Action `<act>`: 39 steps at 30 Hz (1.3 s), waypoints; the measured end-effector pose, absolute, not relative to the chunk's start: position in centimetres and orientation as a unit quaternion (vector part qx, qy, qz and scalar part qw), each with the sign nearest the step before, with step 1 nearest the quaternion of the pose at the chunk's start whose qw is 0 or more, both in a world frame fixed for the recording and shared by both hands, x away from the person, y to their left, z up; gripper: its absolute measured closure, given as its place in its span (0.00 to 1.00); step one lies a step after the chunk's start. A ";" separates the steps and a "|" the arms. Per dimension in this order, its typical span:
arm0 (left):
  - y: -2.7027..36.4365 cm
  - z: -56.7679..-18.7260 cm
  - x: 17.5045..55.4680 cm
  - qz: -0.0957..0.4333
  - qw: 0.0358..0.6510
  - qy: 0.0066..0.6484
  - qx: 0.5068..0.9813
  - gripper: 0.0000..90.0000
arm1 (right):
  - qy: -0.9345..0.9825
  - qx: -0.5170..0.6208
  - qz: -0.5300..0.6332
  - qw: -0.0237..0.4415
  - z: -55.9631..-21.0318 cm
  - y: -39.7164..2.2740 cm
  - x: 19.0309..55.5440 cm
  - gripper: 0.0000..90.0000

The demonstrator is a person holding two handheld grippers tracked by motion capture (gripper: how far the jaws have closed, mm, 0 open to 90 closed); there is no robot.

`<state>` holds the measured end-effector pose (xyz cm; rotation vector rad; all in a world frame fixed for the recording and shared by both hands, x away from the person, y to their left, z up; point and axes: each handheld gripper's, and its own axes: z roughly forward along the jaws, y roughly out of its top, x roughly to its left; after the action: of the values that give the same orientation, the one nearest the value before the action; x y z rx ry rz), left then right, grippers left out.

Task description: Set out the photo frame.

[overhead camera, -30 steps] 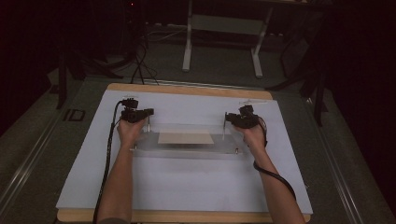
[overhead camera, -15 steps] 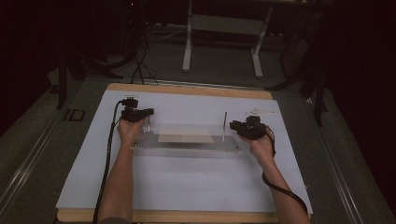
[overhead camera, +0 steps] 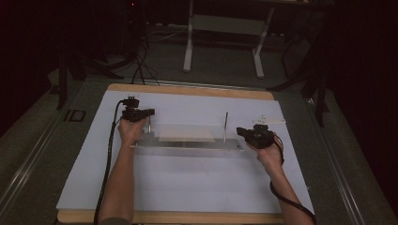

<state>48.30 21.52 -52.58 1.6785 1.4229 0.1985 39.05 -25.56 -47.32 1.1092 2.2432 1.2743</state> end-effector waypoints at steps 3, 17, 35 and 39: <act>21.5 -52.6 48.3 0.080 0.450 0.575 0.679 0.94 | 0.786 0.383 0.455 0.168 -46.9 -25.8 38.3 1.00; 21.6 -52.6 48.4 0.077 0.449 0.578 0.678 0.94 | 0.796 0.347 0.475 0.146 -43.4 -24.8 35.5 1.00; 21.6 -52.6 48.4 0.075 0.451 0.578 0.676 0.94 | 0.811 0.272 0.506 0.112 -41.4 -21.9 30.1 1.00; 21.6 -52.6 48.5 0.072 0.451 0.581 0.673 0.94 | 0.822 0.247 0.502 0.108 -41.5 -20.7 28.7 1.00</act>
<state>48.45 21.59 -52.64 1.6641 1.4358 0.1773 28.65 -20.69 -41.53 0.7257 2.4184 1.4776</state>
